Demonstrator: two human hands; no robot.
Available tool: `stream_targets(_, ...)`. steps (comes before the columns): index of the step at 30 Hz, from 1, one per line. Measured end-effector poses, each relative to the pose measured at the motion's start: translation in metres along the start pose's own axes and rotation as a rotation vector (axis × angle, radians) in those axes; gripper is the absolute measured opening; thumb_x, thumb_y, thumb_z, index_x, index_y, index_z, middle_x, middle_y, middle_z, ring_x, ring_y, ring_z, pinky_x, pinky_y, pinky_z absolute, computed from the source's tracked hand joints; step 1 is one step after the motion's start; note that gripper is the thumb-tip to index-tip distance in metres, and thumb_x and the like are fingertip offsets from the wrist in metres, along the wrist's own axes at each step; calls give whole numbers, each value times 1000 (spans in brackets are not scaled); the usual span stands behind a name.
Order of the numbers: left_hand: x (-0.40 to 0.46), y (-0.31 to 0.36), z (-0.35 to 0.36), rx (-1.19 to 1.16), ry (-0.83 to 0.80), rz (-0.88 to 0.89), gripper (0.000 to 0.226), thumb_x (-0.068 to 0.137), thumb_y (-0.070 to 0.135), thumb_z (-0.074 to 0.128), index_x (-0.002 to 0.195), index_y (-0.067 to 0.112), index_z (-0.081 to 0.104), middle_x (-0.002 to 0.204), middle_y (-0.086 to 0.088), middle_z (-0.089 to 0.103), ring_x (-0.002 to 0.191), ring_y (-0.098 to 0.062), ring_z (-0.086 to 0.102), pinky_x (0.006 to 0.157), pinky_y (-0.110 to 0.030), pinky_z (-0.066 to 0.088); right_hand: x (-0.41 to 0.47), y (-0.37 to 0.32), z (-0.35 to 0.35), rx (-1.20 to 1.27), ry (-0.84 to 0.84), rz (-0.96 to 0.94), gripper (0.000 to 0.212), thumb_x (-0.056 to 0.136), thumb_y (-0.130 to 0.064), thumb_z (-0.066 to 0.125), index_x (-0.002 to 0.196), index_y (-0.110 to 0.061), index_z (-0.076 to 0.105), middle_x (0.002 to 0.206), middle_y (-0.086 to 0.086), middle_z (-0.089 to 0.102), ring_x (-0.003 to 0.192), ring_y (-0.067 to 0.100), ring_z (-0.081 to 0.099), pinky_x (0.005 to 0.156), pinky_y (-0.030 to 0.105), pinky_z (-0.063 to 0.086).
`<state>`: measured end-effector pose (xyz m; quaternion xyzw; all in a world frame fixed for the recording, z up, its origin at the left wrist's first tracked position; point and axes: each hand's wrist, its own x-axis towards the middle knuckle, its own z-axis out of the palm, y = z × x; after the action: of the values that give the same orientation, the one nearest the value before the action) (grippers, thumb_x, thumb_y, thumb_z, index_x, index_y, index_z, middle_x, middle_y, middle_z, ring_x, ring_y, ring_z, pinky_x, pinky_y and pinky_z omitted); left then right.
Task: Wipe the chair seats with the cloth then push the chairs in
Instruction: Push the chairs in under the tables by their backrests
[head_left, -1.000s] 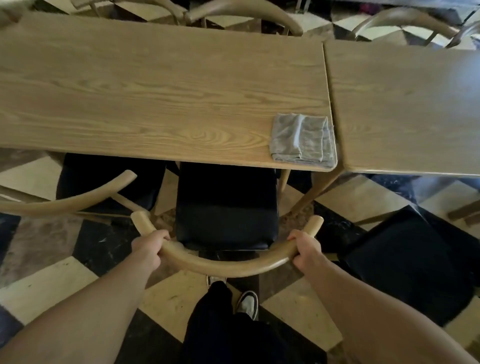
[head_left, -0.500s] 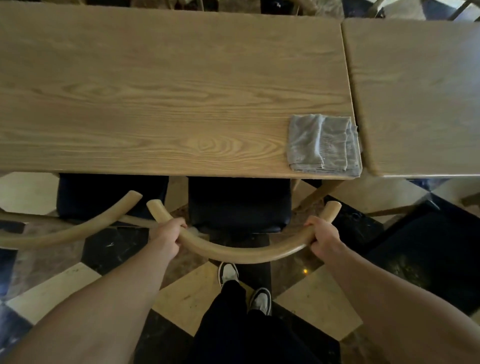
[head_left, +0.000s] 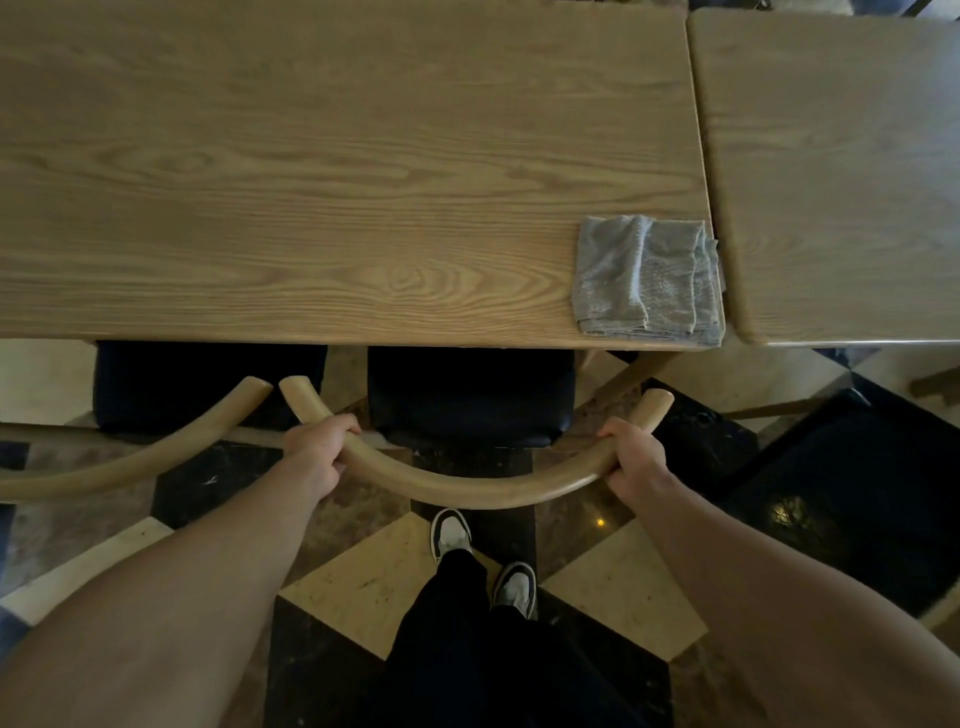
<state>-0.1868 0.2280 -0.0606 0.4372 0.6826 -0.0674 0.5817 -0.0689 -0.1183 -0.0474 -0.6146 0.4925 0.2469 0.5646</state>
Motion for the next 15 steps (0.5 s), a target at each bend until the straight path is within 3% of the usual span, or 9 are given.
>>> stream_targets(8, 2, -2, -1, -6, -18, 15, 59, 80, 5, 76, 134, 5, 51, 102, -12, 52, 99, -29, 53, 84, -38, 51, 0, 1, -2, 25, -12, 16, 25, 73, 0, 73, 94, -8, 63, 103, 19, 66, 95, 37, 66, 84, 50, 59)
stream_targets(11, 2, -3, 0, 11, -4, 25, 57, 81, 4, 75, 132, 4, 51, 115, -16, 52, 105, -30, 53, 88, -39, 52, -1, 3, -5, 25, -20, 24, 24, 73, -1, 73, 93, -9, 61, 103, 18, 66, 95, 36, 66, 87, 51, 58)
stream_targets(15, 0, -5, 3, 23, -10, 26, 58, 82, 5, 75, 134, 4, 49, 117, -17, 51, 109, -31, 53, 97, -42, 51, 1, 4, -9, 35, -8, 28, 24, 72, 0, 73, 89, -11, 59, 102, 17, 65, 93, 35, 65, 82, 49, 58)
